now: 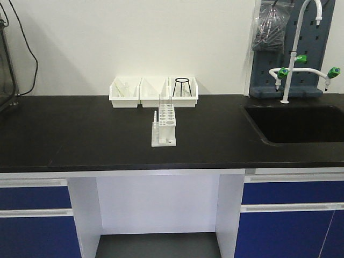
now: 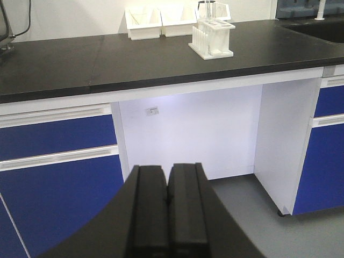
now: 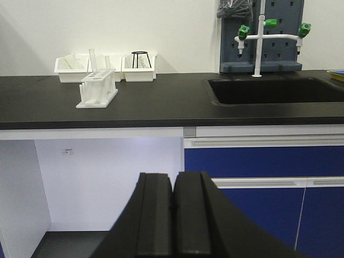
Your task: Flip and reinsert test tube from rack
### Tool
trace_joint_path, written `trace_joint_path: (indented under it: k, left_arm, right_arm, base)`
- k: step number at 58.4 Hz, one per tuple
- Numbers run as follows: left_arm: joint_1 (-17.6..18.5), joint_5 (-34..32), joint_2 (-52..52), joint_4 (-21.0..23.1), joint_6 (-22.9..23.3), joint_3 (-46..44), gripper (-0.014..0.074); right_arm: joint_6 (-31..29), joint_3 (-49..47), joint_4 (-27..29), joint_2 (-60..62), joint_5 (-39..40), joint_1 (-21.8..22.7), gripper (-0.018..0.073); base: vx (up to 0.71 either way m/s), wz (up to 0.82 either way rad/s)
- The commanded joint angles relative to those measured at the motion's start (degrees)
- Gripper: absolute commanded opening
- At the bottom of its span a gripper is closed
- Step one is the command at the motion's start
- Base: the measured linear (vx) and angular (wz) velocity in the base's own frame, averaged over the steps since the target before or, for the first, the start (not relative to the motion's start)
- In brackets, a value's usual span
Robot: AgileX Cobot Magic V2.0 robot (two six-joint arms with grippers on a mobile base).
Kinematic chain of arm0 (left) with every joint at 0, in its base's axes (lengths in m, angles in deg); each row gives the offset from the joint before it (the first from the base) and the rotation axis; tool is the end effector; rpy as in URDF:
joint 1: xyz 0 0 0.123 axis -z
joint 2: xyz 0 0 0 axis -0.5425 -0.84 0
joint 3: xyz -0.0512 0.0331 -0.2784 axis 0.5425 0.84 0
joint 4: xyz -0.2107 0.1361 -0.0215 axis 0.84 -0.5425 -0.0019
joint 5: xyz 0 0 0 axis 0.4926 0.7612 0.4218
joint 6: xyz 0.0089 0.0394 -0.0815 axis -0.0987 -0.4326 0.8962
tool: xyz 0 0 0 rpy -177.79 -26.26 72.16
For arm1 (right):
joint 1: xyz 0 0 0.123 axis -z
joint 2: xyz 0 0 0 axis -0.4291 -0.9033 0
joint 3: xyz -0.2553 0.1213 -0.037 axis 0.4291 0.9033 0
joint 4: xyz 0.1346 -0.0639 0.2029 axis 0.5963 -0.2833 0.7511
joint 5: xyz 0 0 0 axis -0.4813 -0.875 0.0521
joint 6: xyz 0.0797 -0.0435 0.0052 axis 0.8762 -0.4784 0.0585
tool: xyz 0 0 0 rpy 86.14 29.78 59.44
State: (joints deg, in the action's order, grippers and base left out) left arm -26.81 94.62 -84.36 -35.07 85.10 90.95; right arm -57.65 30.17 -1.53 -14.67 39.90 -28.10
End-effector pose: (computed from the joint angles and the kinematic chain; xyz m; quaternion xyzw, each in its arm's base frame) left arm 0.0552 -0.0021 0.1848 0.0342 0.7566 -0.0129 0.6528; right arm 0.0568 0.0018 0.1949 -0.0166 0.7169 0.0095 0.6969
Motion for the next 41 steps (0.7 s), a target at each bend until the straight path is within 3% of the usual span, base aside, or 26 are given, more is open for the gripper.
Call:
trace_joint_path:
  k: [1, 41]
  left_arm:
    - [0.01, -4.54, 0.46, 0.22, 0.50, -0.23, -0.0007]
    - [0.01, -4.54, 0.46, 0.22, 0.50, -0.23, -0.0007]
  right_arm:
    - [-0.05, 0.15, -0.61, 0.77, 4.55, 0.41, -0.0011]
    - [-0.05, 0.15, -0.61, 0.77, 4.55, 0.41, -0.0011]
  base:
    - [0.00, -0.01]
    - [0.00, 0.00]
